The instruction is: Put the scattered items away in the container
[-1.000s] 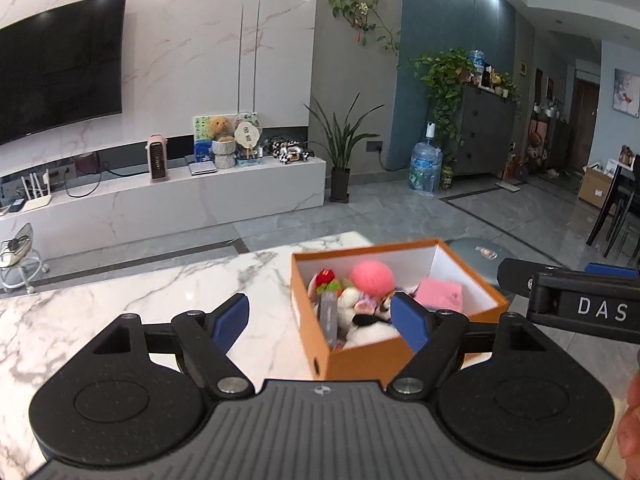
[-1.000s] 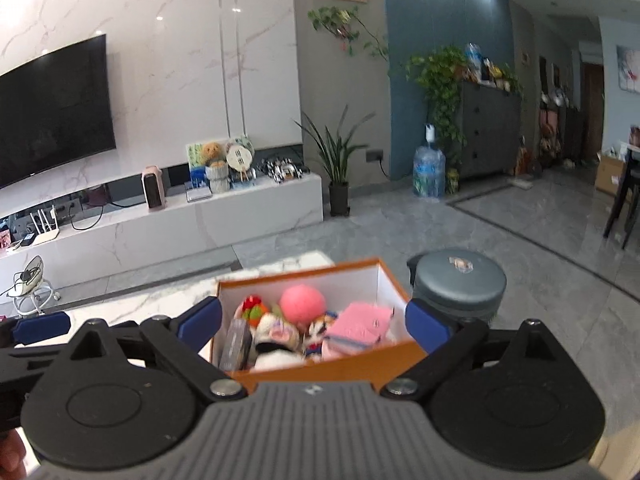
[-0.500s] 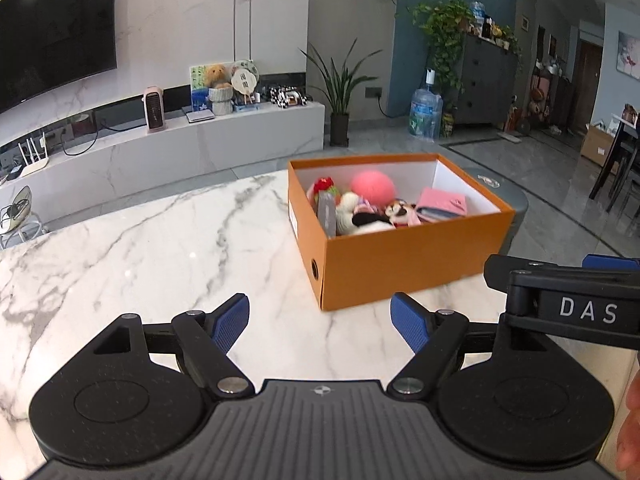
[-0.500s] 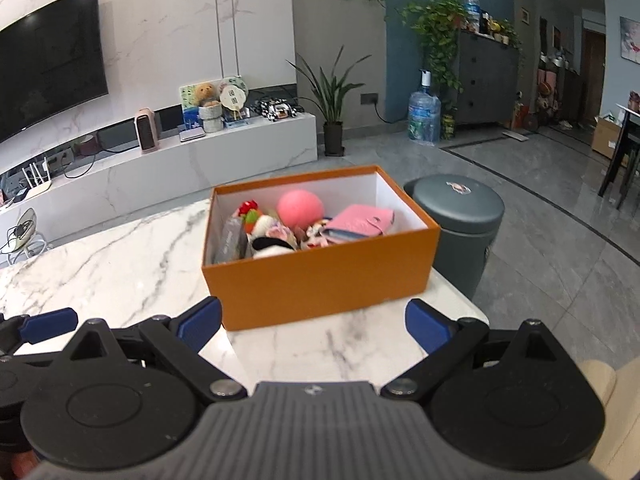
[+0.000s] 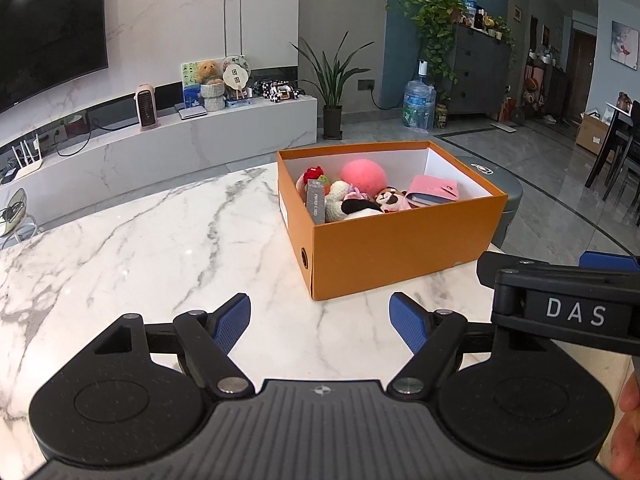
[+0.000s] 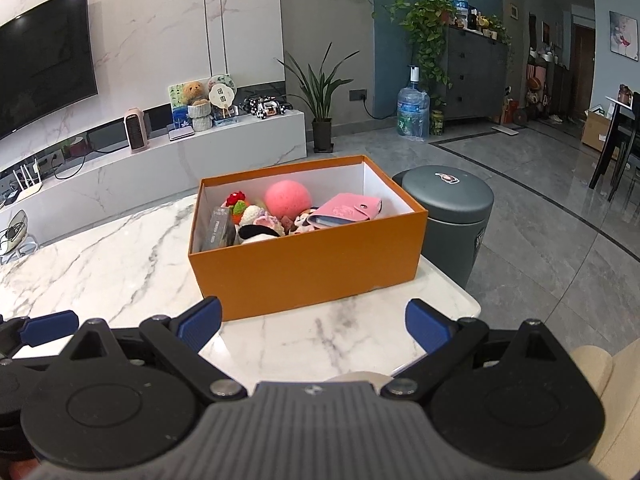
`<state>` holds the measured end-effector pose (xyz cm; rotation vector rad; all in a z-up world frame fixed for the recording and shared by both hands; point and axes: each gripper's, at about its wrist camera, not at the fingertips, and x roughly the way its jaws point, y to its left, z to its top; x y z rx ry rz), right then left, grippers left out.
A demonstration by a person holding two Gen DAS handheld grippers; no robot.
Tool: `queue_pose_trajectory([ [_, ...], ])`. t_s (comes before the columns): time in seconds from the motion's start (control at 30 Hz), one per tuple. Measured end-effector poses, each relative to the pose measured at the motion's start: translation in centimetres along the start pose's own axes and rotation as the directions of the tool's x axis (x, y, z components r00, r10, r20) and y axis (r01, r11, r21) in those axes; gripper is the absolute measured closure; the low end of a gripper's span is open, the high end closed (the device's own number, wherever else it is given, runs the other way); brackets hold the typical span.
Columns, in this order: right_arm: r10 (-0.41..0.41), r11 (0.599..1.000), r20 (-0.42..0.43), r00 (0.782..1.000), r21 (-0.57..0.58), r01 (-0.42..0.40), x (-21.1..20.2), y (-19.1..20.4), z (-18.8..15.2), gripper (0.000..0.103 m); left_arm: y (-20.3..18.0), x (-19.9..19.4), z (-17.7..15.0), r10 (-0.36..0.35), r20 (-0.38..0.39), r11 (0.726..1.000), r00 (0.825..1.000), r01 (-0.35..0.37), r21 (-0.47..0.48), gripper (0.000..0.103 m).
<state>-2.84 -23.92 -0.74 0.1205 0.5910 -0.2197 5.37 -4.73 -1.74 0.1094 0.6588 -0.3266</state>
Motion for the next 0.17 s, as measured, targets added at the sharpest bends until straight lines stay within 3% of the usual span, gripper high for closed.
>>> queue_pose_trajectory([
  [0.17,-0.001,1.000,-0.006,1.000,0.004,0.001,0.12,-0.02,0.02,0.004,-0.10,0.14,-0.03,-0.003,-0.003,1.000,1.000,0.003,-0.001,0.013],
])
